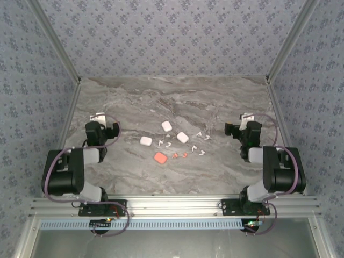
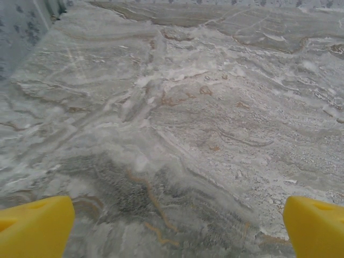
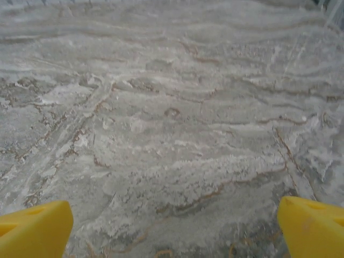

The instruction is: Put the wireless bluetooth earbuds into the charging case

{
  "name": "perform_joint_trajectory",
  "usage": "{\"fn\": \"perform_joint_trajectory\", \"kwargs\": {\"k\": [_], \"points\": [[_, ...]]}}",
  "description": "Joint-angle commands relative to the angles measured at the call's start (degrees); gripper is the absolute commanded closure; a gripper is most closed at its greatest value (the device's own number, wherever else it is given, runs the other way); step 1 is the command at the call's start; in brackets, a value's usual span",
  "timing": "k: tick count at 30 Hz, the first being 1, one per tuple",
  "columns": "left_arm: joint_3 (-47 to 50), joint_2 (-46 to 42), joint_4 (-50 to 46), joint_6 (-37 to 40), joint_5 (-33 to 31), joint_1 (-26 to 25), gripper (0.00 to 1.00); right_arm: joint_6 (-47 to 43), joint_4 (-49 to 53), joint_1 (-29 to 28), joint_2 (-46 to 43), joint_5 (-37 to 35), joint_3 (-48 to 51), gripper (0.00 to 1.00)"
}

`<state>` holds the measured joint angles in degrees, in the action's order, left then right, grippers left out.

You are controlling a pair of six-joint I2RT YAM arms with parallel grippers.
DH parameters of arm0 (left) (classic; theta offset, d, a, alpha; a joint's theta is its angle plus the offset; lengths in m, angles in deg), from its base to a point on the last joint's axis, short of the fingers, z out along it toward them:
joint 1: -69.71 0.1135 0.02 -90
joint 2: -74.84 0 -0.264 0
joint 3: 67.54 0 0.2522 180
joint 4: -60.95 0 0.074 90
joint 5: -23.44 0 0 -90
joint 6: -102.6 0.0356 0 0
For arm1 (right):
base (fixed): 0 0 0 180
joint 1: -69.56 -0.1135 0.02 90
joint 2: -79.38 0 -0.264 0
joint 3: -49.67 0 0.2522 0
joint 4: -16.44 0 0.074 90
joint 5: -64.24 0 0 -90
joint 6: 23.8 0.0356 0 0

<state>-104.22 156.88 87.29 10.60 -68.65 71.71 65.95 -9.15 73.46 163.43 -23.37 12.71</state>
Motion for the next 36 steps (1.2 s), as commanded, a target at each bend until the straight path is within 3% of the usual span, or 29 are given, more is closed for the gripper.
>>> {"fn": "perform_joint_trajectory", "kwargs": {"k": [1, 6, 9, 14, 23, 36], "points": [[-3.6, -9.6, -11.7, -3.4, -3.5, -0.8, 0.01, 2.3, 15.9, 1.0, -7.6, 0.2, -6.7, 0.0], [-14.1, -17.0, -39.0, -19.9, -0.5, -0.8, 0.01, 6.5, 41.7, -1.6, -15.1, 0.9, -16.5, 0.0], [-14.6, -19.4, -44.8, -29.0, 5.1, -1.8, 0.01, 8.9, 55.3, -6.9, -16.1, 0.7, -22.5, 0.0], [-12.2, -21.7, -46.9, -36.3, 13.4, -6.7, 0.01, 12.5, 68.2, -20.3, -14.3, -1.7, -28.9, 0.0], [-8.3, -21.3, -40.7, -41.1, 15.7, -14.7, 0.01, 11.2, 75.3, -36.6, -0.2, -4.3, -37.1, 0.01], [-9.1, -21.6, -42.0, -40.7, 15.5, -15.6, 0.01, 4.3, 80.0, -42.9, 23.8, -7.2, -55.7, 0.07]]}}
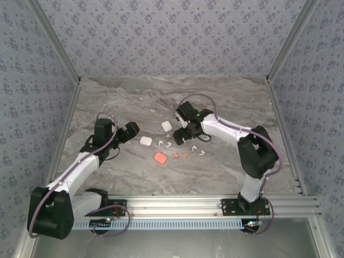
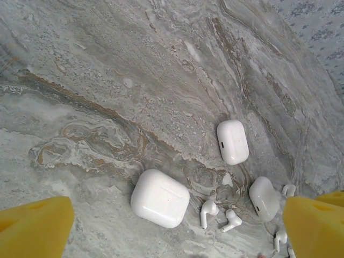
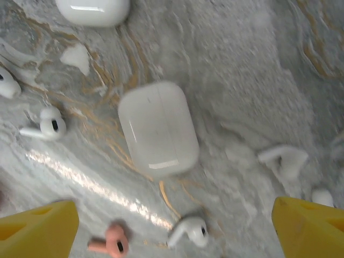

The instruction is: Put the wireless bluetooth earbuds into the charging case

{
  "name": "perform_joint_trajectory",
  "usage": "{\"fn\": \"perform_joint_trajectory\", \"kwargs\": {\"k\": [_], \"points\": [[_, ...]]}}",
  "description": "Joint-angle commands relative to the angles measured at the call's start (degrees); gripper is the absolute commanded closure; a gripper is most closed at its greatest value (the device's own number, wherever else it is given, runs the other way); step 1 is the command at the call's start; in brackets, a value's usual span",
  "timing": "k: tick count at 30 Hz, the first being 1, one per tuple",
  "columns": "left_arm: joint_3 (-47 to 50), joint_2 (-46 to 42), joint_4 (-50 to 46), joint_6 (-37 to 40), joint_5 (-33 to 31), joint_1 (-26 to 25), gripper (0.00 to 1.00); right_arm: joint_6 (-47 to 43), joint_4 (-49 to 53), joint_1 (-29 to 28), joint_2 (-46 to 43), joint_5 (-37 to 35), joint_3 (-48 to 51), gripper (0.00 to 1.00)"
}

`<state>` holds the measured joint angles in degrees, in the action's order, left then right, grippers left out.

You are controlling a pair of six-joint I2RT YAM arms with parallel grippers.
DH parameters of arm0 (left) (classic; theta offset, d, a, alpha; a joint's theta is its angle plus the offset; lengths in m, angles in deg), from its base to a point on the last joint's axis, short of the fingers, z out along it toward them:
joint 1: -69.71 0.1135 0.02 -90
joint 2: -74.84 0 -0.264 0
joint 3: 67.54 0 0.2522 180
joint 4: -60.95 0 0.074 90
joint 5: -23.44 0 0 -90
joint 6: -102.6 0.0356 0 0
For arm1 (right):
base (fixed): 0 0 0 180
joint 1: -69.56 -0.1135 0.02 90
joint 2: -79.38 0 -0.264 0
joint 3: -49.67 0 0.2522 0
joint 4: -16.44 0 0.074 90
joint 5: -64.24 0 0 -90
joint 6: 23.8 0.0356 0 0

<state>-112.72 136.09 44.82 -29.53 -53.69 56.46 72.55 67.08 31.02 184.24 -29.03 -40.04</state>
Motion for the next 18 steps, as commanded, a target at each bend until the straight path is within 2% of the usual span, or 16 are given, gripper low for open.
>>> {"fn": "perform_joint_trajectory", "kwargs": {"k": [1, 7, 18], "points": [[-0.7, -1.0, 0.4, -0.5, 0.5, -0.4, 0.01, -2.5, 3.9, -0.6, 4.0, -1.6, -3.6, 0.07], [-1.2, -1.4, -1.1, 0.3, 0.1, -0.4, 0.01, -3.4, 4.4, -0.7, 9.2, -0.7, -6.2, 0.13], [-1.2, -1.4, -1.9, 0.2, -0.2, -0.4, 0.01, -4.0, 4.4, -0.7, 12.0, 0.8, -6.2, 0.33]]}}
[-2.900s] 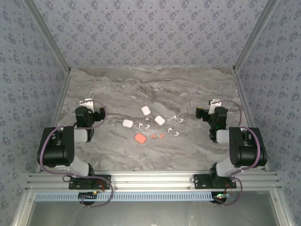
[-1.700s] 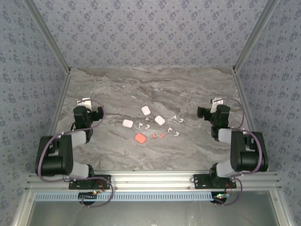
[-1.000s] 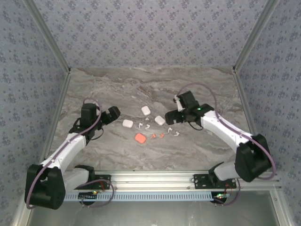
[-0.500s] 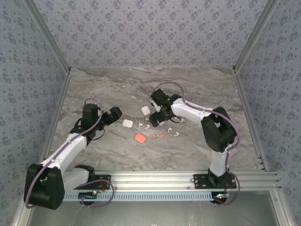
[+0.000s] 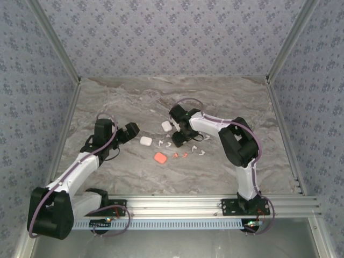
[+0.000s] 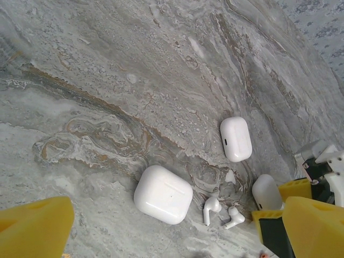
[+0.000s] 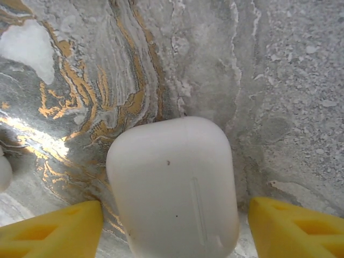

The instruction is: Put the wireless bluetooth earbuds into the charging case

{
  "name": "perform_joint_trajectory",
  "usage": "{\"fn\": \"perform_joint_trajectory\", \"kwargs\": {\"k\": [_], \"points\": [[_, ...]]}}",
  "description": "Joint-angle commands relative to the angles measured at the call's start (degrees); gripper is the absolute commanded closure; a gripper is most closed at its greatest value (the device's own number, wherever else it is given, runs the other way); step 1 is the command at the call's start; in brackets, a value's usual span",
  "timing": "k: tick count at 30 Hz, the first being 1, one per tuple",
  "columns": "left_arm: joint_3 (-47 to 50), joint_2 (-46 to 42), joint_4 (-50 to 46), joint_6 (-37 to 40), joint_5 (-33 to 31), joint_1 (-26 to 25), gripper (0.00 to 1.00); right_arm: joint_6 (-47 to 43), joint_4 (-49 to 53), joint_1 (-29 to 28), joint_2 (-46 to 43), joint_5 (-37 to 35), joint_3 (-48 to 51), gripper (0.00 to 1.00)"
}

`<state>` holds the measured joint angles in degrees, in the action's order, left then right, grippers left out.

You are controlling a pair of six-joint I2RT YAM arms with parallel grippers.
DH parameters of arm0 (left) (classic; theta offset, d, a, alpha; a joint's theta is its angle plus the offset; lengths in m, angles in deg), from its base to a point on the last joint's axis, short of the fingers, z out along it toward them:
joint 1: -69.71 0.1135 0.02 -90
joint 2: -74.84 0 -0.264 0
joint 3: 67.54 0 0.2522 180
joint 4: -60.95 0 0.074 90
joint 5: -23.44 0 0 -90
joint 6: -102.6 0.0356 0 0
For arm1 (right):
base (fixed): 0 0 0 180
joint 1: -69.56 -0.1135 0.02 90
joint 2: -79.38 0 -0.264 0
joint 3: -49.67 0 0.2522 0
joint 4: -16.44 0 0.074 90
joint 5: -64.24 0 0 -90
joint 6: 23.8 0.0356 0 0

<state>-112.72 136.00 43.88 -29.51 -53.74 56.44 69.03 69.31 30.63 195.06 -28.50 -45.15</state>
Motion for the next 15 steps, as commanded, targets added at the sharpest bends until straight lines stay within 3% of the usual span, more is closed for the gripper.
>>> {"fn": "perform_joint_trajectory", "kwargs": {"k": [1, 9, 15], "points": [[-1.4, -1.3, -1.1, 0.3, -0.2, -0.3, 0.01, -0.6, 2.2, -0.3, 1.2, 0.2, -1.0, 0.36], [-3.8, -1.9, -3.2, 2.1, 0.9, -0.3, 0.01, -2.4, -1.3, -0.4, -5.2, -2.1, 2.1, 0.53], [-6.6, -1.8, 0.5, 2.9, 11.0, -0.4, 0.03, -7.1, -9.3, -0.5, -17.7, -2.3, 9.6, 0.54]]}}
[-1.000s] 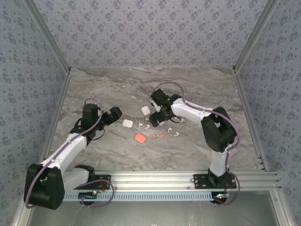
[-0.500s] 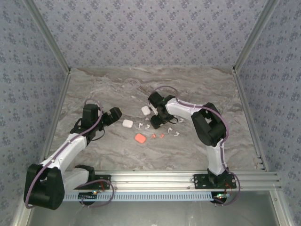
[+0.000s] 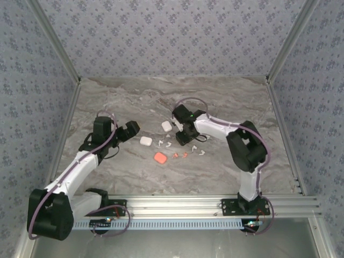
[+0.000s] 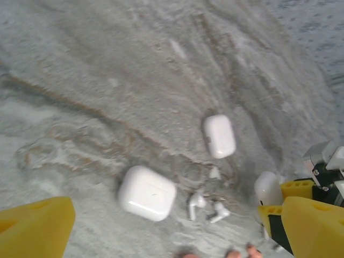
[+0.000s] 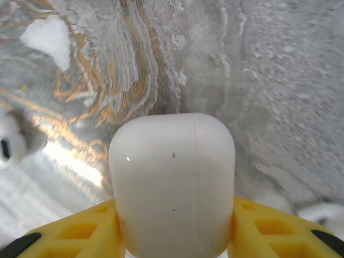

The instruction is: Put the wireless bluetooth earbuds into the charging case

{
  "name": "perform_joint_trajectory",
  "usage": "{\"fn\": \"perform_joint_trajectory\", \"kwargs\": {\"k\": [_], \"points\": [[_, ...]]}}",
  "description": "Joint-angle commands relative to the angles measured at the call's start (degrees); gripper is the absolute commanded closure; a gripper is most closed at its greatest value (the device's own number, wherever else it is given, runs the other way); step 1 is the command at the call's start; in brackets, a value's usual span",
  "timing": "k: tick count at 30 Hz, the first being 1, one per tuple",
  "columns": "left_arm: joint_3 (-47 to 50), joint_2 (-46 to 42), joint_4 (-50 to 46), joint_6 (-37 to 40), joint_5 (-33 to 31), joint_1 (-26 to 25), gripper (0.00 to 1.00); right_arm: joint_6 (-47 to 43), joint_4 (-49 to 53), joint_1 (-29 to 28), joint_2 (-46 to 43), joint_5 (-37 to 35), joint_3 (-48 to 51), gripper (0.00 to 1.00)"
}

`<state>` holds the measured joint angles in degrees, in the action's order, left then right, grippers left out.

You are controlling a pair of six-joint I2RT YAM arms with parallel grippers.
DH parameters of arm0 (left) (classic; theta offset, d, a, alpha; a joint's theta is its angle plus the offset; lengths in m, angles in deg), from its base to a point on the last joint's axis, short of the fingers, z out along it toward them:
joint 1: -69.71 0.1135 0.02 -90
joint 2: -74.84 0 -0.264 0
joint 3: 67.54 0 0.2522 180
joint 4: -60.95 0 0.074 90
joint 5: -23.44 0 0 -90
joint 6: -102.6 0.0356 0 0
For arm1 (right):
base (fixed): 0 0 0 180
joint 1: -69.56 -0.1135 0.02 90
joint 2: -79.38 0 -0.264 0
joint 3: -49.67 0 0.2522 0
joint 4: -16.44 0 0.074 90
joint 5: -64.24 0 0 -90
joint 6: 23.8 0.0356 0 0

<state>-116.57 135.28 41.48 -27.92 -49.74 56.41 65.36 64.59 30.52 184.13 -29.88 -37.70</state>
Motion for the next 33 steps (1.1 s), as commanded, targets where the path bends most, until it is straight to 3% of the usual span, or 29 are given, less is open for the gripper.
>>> {"fn": "perform_joint_trajectory", "kwargs": {"k": [1, 8, 14, 21, 33], "points": [[-3.2, -0.9, 4.8, 0.9, 9.8, -0.4, 0.04, -4.6, -6.4, -0.5, -9.4, -0.8, 3.7, 0.54], [-8.9, 2.3, 10.2, -1.1, 22.1, -3.7, 0.11, -13.7, -18.7, -1.5, -26.3, 1.0, 14.5, 0.55], [-14.6, 6.8, 13.0, -1.6, 26.2, -10.5, 0.17, -20.4, -22.7, -3.1, -34.4, 1.8, 18.7, 0.55], [-19.2, 12.5, 14.4, -0.7, 27.2, -16.9, 0.22, -21.9, -25.0, -4.2, -38.2, 3.0, 20.9, 0.55], [-22.0, 18.7, 15.4, 0.4, 28.3, -21.8, 0.34, -21.7, -24.0, -4.6, -38.6, 5.4, 19.8, 0.55]]}}
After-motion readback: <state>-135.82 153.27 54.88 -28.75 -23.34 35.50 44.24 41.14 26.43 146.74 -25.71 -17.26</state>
